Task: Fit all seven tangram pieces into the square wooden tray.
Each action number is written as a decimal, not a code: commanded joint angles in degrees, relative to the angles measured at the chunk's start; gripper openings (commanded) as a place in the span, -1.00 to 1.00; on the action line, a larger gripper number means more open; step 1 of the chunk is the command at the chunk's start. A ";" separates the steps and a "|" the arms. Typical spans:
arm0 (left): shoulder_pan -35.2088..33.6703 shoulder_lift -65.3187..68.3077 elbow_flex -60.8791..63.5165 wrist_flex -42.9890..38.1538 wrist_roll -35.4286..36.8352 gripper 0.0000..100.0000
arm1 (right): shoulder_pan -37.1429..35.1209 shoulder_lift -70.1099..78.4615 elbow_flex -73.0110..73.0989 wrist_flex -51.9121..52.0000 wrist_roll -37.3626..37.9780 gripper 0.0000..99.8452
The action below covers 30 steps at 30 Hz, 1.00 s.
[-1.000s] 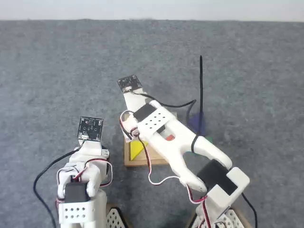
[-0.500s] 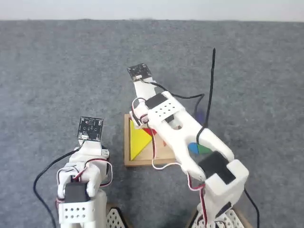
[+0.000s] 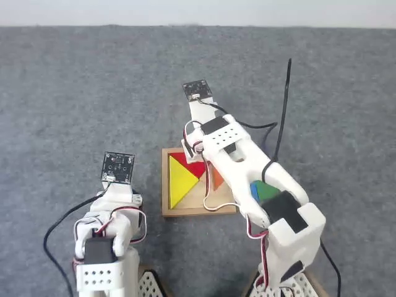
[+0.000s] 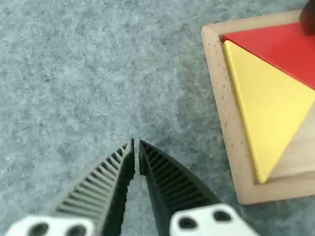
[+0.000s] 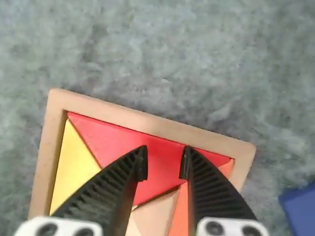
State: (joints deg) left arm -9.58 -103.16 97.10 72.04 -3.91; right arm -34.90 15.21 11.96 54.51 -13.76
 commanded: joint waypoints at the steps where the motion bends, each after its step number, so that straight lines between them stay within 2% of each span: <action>1: 0.26 -0.88 -0.57 0.18 -0.09 -0.96 | 0.92 -6.90 -3.87 2.15 0.53 -0.75; 6: 0.26 -0.88 -0.57 0.18 -0.09 -0.96 | 0.92 -17.19 1.23 7.34 2.11 -0.75; 12: 0.26 -0.88 -0.57 0.18 -0.09 -0.96 | -0.92 -27.91 20.04 -2.15 5.10 -0.75; 19: 0.26 -0.88 -0.57 0.18 -0.09 -0.96 | -2.15 -23.69 23.12 -4.35 5.19 -0.75; 30: 0.26 -0.88 -0.57 0.18 -0.09 -0.96 | -2.15 -14.55 18.81 -1.89 5.19 -0.75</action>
State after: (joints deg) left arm -9.58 -103.16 97.10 72.04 -3.91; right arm -36.75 -0.53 33.85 51.78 -9.27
